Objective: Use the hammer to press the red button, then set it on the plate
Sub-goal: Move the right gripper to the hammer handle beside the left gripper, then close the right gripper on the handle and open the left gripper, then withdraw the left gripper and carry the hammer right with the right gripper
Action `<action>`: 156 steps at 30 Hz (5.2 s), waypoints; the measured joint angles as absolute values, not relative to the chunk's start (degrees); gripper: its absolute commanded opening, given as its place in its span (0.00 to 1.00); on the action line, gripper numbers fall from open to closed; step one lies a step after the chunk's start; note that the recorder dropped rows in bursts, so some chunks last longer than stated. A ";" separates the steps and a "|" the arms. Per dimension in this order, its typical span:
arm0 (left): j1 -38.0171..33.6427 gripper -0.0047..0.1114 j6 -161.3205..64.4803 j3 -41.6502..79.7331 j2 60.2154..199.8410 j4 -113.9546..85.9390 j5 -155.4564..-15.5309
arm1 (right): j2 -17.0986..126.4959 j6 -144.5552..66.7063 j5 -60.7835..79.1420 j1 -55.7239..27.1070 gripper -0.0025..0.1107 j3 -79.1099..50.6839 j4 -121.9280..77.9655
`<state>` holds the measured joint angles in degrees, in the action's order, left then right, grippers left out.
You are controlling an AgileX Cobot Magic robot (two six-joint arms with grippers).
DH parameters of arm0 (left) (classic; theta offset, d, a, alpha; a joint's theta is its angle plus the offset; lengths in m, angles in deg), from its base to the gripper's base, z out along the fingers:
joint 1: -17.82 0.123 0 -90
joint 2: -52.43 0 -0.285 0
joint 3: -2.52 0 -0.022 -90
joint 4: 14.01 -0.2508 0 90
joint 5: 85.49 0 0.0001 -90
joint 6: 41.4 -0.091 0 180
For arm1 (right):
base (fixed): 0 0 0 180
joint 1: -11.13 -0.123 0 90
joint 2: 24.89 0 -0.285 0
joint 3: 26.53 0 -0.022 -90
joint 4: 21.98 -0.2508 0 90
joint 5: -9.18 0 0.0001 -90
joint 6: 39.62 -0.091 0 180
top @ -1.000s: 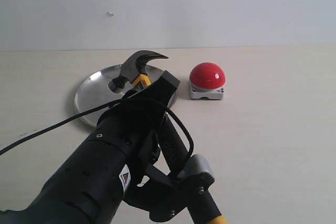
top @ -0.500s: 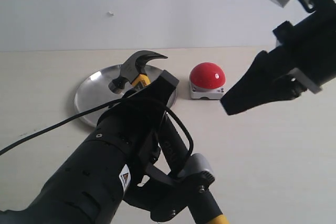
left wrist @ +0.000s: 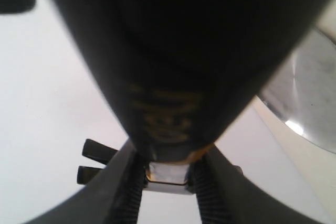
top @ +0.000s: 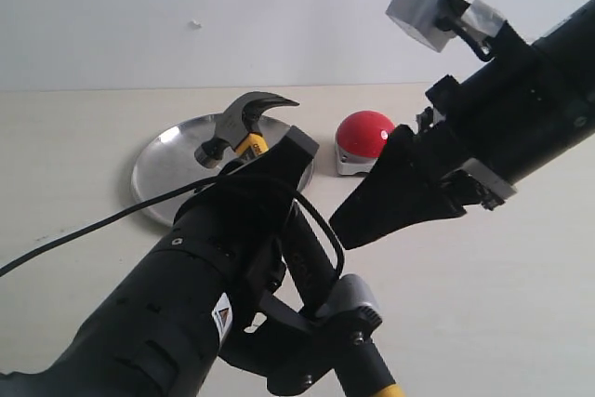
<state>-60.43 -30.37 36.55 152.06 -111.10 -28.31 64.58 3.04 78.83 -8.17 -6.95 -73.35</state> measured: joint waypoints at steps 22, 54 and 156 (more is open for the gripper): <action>-60.52 0.04 -33.67 34.54 151.67 -110.71 -31.02 | 71.83 8.27 77.34 -13.34 0.55 -6.95 -75.78; -60.52 0.04 -33.48 33.66 151.67 -111.02 -28.42 | 71.96 3.25 73.59 -14.30 0.02 -4.77 -73.39; 24.54 0.04 15.98 64.19 123.60 -82.54 -136.13 | 71.13 -40.39 -0.52 -11.89 0.02 15.80 -36.88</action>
<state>24.54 15.98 64.19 123.60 -82.54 -136.13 71.13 -40.39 -0.52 -11.89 15.80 -36.88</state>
